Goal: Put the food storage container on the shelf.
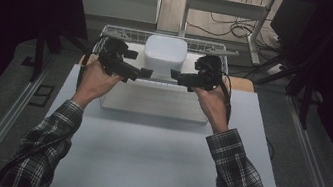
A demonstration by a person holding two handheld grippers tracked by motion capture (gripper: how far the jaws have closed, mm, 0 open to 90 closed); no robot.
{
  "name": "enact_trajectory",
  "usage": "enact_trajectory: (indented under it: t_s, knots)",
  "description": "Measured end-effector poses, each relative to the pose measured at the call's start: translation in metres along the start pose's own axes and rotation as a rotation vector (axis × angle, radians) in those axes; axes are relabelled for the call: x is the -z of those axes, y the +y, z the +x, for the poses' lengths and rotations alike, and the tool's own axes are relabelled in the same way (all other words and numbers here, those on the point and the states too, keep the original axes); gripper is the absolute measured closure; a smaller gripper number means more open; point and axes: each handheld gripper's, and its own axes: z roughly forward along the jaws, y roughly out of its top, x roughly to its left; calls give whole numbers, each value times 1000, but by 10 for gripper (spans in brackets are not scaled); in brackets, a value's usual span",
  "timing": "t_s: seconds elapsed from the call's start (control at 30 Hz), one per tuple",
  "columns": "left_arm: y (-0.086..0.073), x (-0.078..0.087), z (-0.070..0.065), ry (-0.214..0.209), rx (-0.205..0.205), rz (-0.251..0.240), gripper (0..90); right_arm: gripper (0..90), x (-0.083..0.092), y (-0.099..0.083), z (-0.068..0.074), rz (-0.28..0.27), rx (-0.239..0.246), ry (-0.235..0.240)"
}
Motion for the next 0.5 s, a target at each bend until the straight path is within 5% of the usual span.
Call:
enact_trajectory:
  t_s: [0.5]
  knots:
    - [-29,9,-11,-57,-6,-54,0,40,9,-16,7,-5,37,33]
